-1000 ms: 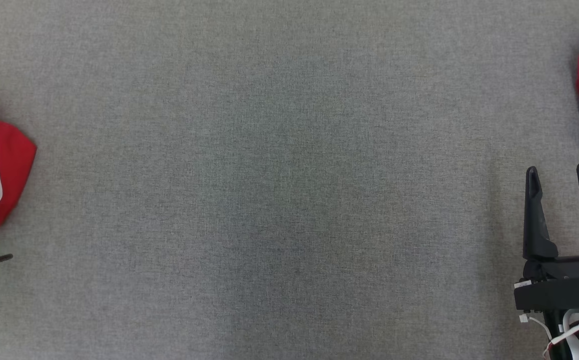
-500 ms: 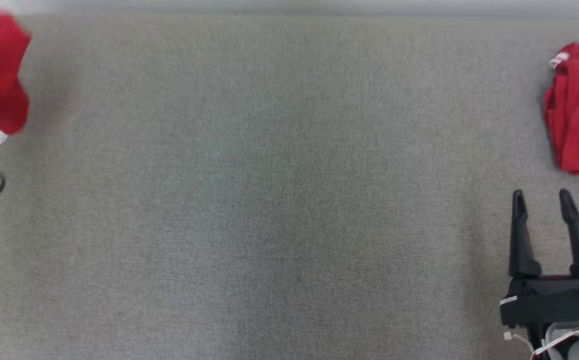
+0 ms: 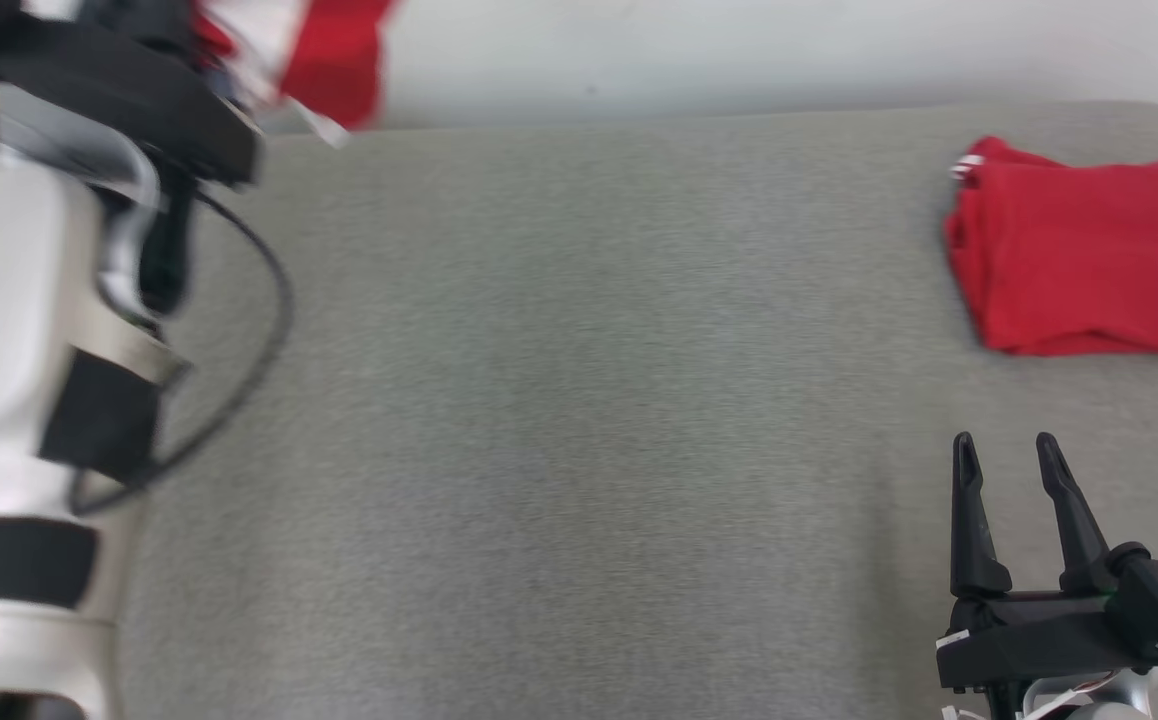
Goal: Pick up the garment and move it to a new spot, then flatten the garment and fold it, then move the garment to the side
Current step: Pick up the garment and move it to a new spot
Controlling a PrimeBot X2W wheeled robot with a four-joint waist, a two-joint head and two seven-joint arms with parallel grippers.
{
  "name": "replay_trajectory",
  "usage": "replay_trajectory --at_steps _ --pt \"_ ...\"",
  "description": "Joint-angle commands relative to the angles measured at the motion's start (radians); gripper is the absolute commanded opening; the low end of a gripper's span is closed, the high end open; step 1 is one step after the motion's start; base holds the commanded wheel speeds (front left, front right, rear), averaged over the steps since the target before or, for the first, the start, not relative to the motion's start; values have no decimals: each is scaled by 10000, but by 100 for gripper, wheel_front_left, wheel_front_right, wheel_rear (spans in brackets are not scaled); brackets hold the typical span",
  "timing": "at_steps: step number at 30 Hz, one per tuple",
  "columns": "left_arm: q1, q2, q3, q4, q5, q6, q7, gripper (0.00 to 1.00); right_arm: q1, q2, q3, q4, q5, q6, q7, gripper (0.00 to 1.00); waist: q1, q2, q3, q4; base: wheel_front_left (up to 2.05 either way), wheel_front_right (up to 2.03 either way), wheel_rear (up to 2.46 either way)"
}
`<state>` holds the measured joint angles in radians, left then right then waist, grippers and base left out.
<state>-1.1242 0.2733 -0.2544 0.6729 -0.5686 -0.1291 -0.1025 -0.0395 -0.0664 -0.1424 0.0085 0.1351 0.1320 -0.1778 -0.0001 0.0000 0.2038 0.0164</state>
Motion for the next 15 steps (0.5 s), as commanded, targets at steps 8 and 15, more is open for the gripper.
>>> replay_trajectory --at_steps 8,15 --pt "2620 -1402 -973 -1502 -394 229 287 0 34 145 -31 506 235 -22 -366 100 1 0 -249 -1664 0 0 0" --pt "4563 -1604 -1467 -526 -617 257 386 0 -464 165 520 992 378 -22 -533 100 1 0 -212 -2249 0 0 0"
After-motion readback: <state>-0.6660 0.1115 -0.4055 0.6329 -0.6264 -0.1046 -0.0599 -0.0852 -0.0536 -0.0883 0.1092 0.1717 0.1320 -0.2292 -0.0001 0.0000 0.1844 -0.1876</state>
